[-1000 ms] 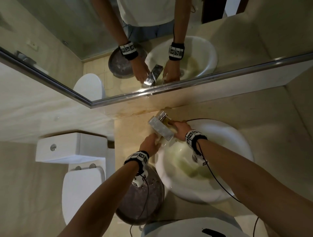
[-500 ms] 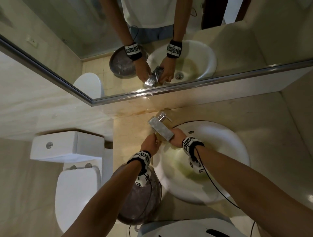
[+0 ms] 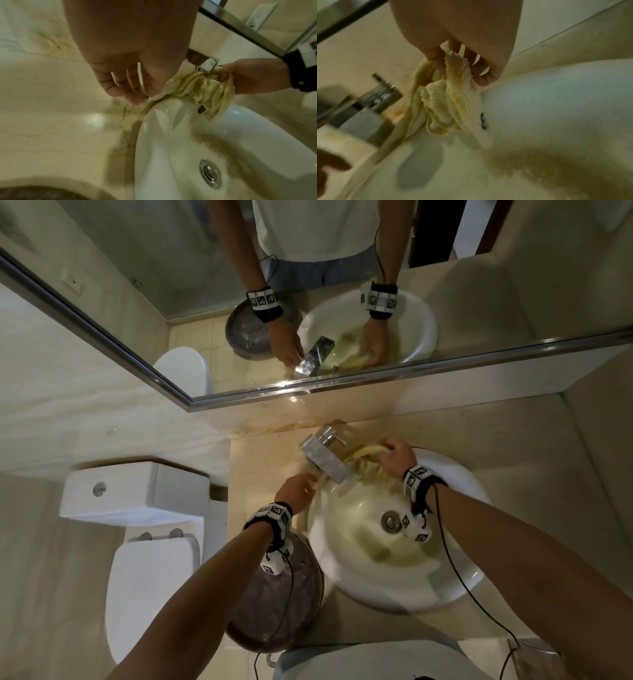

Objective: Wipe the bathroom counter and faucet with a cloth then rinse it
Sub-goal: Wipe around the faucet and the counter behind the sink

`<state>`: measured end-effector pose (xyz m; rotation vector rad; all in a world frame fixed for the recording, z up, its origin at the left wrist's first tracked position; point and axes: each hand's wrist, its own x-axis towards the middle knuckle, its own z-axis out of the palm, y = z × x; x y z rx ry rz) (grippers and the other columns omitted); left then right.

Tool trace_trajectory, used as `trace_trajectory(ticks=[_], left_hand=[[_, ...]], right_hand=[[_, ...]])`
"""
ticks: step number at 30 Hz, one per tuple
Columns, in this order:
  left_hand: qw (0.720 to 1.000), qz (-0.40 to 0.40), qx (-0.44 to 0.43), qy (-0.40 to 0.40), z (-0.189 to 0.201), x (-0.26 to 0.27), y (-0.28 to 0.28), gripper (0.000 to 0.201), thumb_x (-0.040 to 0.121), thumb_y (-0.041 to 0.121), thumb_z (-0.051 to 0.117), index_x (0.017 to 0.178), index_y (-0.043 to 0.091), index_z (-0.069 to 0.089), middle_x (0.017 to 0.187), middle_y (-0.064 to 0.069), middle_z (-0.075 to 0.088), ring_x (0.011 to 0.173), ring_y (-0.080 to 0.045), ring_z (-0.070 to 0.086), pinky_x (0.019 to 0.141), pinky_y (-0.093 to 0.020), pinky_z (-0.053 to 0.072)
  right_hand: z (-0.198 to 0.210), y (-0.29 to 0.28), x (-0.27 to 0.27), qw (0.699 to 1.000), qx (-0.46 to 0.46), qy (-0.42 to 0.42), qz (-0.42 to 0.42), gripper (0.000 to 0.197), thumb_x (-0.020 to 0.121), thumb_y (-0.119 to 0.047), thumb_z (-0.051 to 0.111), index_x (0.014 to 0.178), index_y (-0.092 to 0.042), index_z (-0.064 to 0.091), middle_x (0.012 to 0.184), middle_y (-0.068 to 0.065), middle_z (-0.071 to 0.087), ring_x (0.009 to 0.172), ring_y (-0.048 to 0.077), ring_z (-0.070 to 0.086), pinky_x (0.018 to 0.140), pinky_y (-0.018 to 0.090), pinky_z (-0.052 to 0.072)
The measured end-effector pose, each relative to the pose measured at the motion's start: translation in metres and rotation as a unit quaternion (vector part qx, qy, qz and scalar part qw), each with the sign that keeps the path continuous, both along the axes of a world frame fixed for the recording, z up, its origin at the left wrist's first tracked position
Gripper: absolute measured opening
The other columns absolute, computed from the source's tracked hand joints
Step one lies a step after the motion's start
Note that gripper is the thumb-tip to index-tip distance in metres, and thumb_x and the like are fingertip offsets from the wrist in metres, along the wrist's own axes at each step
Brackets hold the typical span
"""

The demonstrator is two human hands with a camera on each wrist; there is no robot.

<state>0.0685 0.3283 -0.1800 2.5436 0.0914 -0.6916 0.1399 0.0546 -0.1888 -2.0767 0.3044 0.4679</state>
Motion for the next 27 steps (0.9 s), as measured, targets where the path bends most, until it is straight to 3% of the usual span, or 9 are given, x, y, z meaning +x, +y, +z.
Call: trace_trajectory(ticks=[4,7,9,13,18,20,23,25,27], left_hand=[[0.998,0.044,0.027,-0.028,0.012,0.018,0.007,0.03,0.095,0.011,0.049,0.119,0.017,0.066,0.109,-0.007,0.07,0.097,-0.025,0.066,0.077,-0.029,0.048],[0.996,0.059,0.038,-0.054,0.021,0.032,0.01,0.032,0.095,0.01,0.046,0.119,0.017,0.066,0.111,-0.007,0.07,0.094,-0.026,0.066,0.079,-0.034,0.053],[0.994,0.059,0.039,-0.078,0.025,0.039,0.01,0.031,0.096,0.011,0.046,0.118,0.017,0.066,0.112,-0.006,0.07,0.096,-0.025,0.066,0.08,-0.036,0.054],[0.991,0.063,0.043,-0.111,0.032,0.048,0.009,0.024,0.096,0.015,0.048,0.106,0.016,0.07,0.109,-0.006,0.071,0.097,-0.028,0.066,0.08,-0.039,0.055],[0.977,0.119,0.071,-0.161,0.042,0.051,0.012,0.018,0.099,0.024,0.049,0.109,0.017,0.062,0.104,-0.002,0.068,0.084,-0.019,0.06,0.068,-0.03,0.045],[0.973,0.139,0.052,-0.176,0.047,0.054,0.015,0.024,0.099,0.029,0.051,0.118,0.017,0.058,0.108,-0.003,0.068,0.091,-0.022,0.065,0.072,-0.032,0.049],[0.977,0.122,-0.011,-0.175,0.05,0.06,0.021,0.05,0.097,0.038,0.057,0.14,0.017,0.046,0.126,-0.006,0.062,0.103,-0.025,0.063,0.083,-0.037,0.052],[0.977,0.114,-0.063,-0.171,0.05,0.067,0.022,0.065,0.093,0.038,0.063,0.149,0.019,0.037,0.139,-0.008,0.054,0.111,-0.026,0.059,0.092,-0.041,0.052],[0.974,0.113,-0.1,-0.17,0.049,0.075,0.021,0.066,0.091,0.034,0.067,0.149,0.021,0.038,0.141,-0.009,0.05,0.115,-0.025,0.055,0.098,-0.041,0.048]], right_hand=[[0.023,-0.031,0.028,0.985,0.008,-0.07,-0.157,0.023,0.083,-0.01,0.059,0.1,-0.019,0.071,0.098,0.003,0.07,0.089,0.022,0.064,0.078,0.029,0.052],[0.038,-0.038,0.042,0.97,-0.011,-0.144,-0.194,0.023,0.077,-0.016,0.055,0.093,-0.016,0.071,0.085,0.003,0.067,0.077,0.022,0.059,0.07,0.026,0.046],[0.047,-0.035,0.048,0.975,-0.031,-0.159,-0.154,0.028,0.077,-0.014,0.057,0.1,-0.012,0.073,0.089,0.006,0.07,0.077,0.023,0.06,0.071,0.025,0.045],[0.06,-0.012,0.053,0.987,-0.057,-0.149,0.003,0.028,0.076,-0.022,0.06,0.101,-0.02,0.074,0.093,0.004,0.072,0.083,0.024,0.065,0.073,0.029,0.053],[0.081,0.038,0.062,0.961,-0.096,-0.211,0.15,0.035,0.084,-0.016,0.056,0.116,-0.02,0.07,0.12,0.007,0.063,0.115,0.027,0.052,0.097,0.038,0.045],[0.088,0.058,0.063,0.947,-0.097,-0.249,0.18,0.038,0.086,-0.01,0.057,0.121,-0.021,0.069,0.125,0.005,0.062,0.12,0.027,0.048,0.104,0.04,0.041],[0.086,0.079,0.062,0.934,-0.075,-0.271,0.222,0.049,0.083,-0.002,0.054,0.125,-0.026,0.068,0.131,0.0,0.06,0.123,0.028,0.048,0.108,0.049,0.039],[0.081,0.09,0.058,0.916,-0.074,-0.294,0.264,0.056,0.081,0.001,0.051,0.125,-0.031,0.065,0.135,-0.007,0.058,0.124,0.025,0.049,0.105,0.053,0.041],[0.08,0.101,0.053,0.896,-0.074,-0.333,0.285,0.056,0.081,0.003,0.05,0.123,-0.031,0.064,0.133,-0.01,0.058,0.116,0.02,0.052,0.094,0.049,0.048]])
